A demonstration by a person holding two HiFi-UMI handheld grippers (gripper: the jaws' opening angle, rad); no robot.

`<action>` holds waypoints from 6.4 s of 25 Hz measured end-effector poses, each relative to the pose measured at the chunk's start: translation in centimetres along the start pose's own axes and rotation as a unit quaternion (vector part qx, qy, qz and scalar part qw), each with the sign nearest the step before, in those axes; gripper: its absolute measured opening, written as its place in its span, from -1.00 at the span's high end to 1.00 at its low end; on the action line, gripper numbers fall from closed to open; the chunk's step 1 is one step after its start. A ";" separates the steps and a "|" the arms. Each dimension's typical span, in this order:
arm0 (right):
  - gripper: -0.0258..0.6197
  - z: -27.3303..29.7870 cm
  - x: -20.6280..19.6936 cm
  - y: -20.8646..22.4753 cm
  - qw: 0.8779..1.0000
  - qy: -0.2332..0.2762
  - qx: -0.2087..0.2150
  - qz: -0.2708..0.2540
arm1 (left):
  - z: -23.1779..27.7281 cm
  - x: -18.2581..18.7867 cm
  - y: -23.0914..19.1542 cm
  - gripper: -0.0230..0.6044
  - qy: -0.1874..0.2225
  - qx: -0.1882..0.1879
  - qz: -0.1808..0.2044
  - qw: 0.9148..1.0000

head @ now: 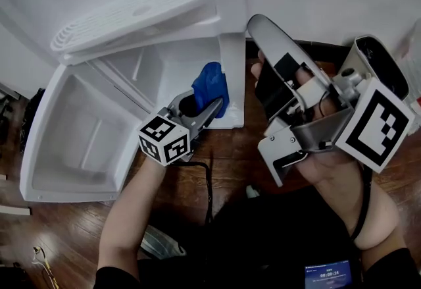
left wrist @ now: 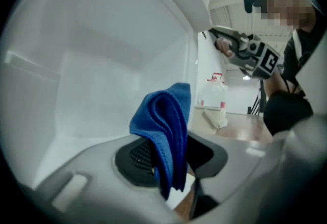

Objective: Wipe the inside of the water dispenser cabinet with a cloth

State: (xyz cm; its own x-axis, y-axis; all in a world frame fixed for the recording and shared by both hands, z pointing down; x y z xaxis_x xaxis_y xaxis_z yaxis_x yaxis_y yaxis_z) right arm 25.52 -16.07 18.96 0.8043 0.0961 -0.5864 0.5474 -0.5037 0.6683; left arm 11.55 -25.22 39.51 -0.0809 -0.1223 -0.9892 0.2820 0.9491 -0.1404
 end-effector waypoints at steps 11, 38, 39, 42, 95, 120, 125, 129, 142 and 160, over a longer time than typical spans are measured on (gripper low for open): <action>0.91 -0.1 0.0 -0.1 1.000 0.010 -0.002 0.007 | 3.1 8.8 -5.7 0.49 0.049 0.102 0.081 0.990; 0.91 -0.2 -0.3 0.7 0.999 0.013 -0.011 0.039 | -3.5 7.0 -1.4 0.50 -0.155 0.071 0.246 0.954; 0.90 -0.2 -0.3 0.6 0.999 0.012 -0.010 0.040 | -2.9 6.0 -2.8 0.50 -0.203 0.097 0.302 0.926; 0.91 -0.2 -0.4 0.7 0.999 0.008 -0.014 0.048 | 0.4 3.3 -5.1 0.50 -0.319 0.087 0.417 0.847; 0.91 -0.3 -0.5 0.9 0.998 0.005 -0.017 0.061 | -3.0 -0.2 -4.8 0.51 -0.536 -0.046 0.440 0.719; 0.91 -0.2 -0.6 0.9 0.999 -0.002 -0.007 0.044 | -8.6 -4.4 -3.5 0.51 -0.574 -0.044 0.436 0.691; 0.91 -0.1 -0.8 0.9 0.999 -0.004 -0.010 0.046 | -9.1 -1.2 -1.1 0.51 -0.460 0.064 0.348 0.814; 0.91 0.1 -0.6 0.2 1.000 -0.010 0.004 0.028 | -6.4 4.8 -1.2 0.51 -0.208 0.269 0.206 0.918; 0.67 -0.9 -9.0 -9.1 0.925 -0.226 0.292 -0.088 | -19.0 18.3 13.3 0.50 0.041 0.005 -0.058 0.997; 0.17 -5.2 -19.6 -12.7 0.827 -0.401 0.385 0.082 | -22.9 14.9 15.5 0.50 0.051 -0.145 -0.188 0.970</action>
State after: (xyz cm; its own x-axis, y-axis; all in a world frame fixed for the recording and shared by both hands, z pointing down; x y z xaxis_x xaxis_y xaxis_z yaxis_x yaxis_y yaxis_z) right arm 4.03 -7.06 24.34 0.2722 -0.4731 -0.8379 -0.1122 -0.8805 0.4606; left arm -7.19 -5.65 23.54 -0.2235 -0.4599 -0.8594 -0.0648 0.8868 -0.4577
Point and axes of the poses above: the fingertips, and each gripper's own axes: z forward along the fingers, y to its right, x out of its top, the point moved 6 cm from there along -z, backward along the fingers, and after that the axes turned 11 degrees about y, right-handed, at the moved point
